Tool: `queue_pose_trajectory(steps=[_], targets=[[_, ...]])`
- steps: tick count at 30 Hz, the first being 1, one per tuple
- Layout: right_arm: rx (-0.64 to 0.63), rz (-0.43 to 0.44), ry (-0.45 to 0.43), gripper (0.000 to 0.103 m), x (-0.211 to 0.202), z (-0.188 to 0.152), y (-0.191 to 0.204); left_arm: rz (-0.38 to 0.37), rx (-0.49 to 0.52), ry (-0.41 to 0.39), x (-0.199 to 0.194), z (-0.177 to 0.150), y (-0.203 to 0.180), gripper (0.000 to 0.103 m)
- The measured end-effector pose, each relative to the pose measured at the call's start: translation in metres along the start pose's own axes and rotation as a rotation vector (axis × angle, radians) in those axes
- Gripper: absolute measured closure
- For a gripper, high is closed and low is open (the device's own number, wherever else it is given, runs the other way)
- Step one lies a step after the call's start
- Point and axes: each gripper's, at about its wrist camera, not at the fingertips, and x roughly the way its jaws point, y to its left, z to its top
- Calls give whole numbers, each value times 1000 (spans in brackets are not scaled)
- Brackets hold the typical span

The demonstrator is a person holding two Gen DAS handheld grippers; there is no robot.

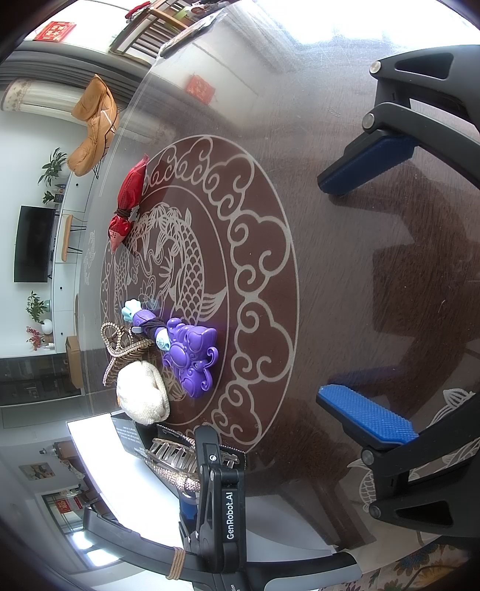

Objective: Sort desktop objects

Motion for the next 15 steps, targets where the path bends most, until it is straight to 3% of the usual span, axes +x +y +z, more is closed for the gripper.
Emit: queue_pose_trajectory(steps=[15], targets=[[0,0,0,0,0,0,0,0,0,0,0,0,0,0]])
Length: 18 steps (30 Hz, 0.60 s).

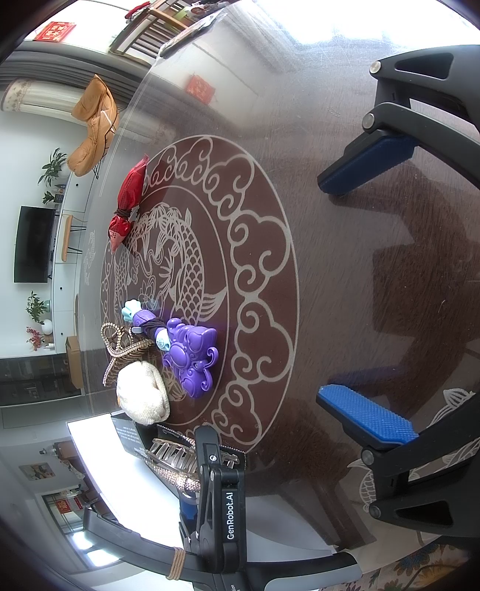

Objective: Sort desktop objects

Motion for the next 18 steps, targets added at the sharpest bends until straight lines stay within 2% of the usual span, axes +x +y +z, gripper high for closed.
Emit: queue_pose_trajectory(steps=[18], targets=[[0,0,0,0,0,0,0,0,0,0,0,0,0,0]])
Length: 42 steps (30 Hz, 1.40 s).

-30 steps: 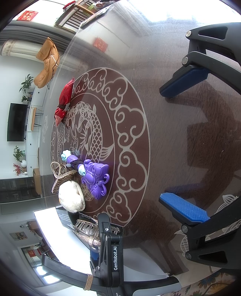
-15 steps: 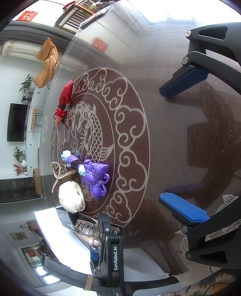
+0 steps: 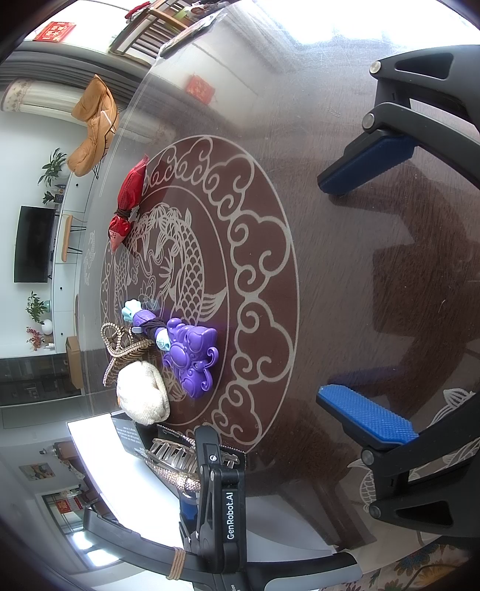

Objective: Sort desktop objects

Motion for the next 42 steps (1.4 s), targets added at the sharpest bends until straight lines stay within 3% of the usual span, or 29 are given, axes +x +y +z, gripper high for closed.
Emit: queue_pose_trajectory(steps=[15,27,30,34,36,40,42], targets=[[83,72,-43,0,-8,-4,-14,0,0,0,0,0,0,0],[102,74,-53,0,-8,-5,-17,0,0,0,0,0,0,0],[138,102,-74,0,-12,-3,-25,-24,35,68,-1,3,0,0],[118,131,-71,0,-9,35,-26,-110,9,33,-29,-19,19,0],[44,122,-59,0,2,68,-12,-93,10,13,-40,-23,25,0],[-66,116,71,1,52,124,22,-91,21,-10,-58,-16,27,0],[-120,78,134,16,75,136,37,-141,33,-5,-57,-10,23,0]])
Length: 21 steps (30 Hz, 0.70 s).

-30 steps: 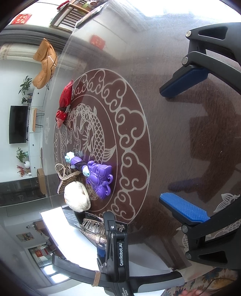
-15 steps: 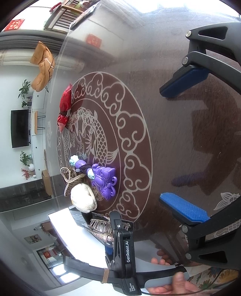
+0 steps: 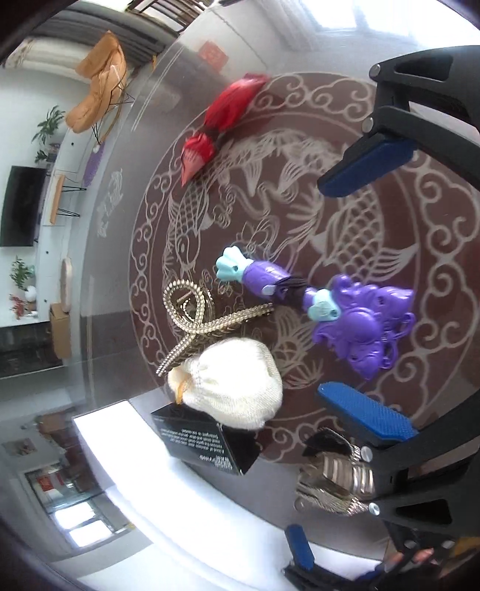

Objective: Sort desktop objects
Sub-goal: 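Grasp the purple toy figure with the right tool, then carry bow clip and purple toy into the white box while both tools release them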

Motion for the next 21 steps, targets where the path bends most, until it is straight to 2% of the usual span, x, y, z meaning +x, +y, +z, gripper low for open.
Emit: queue_pose_trajectory(steps=[1,3,5,7,8,9,10,11,12,17,21], targets=[[-16,-12,23,34,7,4,3,-26,10,7,1,3,-3,0],[-4,-8,23,45,8,9,2,-34,35,26,8,8,-9,0],[-3,-3,34,61,7,10,0,-30,70,51,23,8,-15,0],[-8,18,43,64,2,5,-2,-30,85,61,33,10,-20,0],[-12,22,51,83,-2,0,-5,-32,93,61,36,12,-23,7],[-9,31,58,81,-6,-5,-8,-28,104,65,41,6,-29,29],[-1,41,59,81,-11,-12,-12,2,119,67,45,8,-32,37],[3,50,56,81,-17,-18,-16,14,141,52,45,9,-34,51],[3,55,52,81,-24,-25,-20,1,146,46,44,8,-36,55],[-11,84,-30,81,-76,-49,-29,-29,141,-26,24,3,-39,56],[-36,103,-119,81,-122,-42,-19,-60,87,-140,-30,-1,-30,56]])
